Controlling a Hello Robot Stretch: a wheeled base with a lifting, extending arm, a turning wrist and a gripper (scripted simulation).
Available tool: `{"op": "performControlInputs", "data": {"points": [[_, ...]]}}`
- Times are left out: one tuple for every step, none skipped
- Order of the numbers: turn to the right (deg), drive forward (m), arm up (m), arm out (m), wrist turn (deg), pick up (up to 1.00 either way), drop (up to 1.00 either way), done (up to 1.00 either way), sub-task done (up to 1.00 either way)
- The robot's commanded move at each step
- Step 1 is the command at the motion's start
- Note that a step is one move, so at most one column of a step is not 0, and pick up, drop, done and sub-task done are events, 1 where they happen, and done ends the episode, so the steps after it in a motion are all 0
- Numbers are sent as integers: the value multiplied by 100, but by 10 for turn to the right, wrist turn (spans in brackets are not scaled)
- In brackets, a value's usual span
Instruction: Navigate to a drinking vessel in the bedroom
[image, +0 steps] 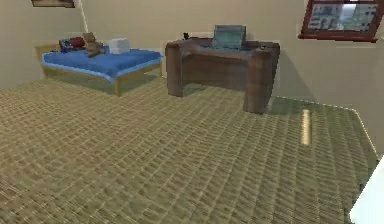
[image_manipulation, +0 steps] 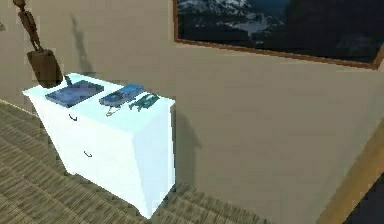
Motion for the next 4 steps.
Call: {"op": "performControlInputs", "data": {"points": [[0,100,0,0,0,0,0,0,0],[0,100,0,0,0,0,0,0,0],[30,0,0,0,0,0,0,0,0],[0,100,0,0,0,0,0,0,0]]}}
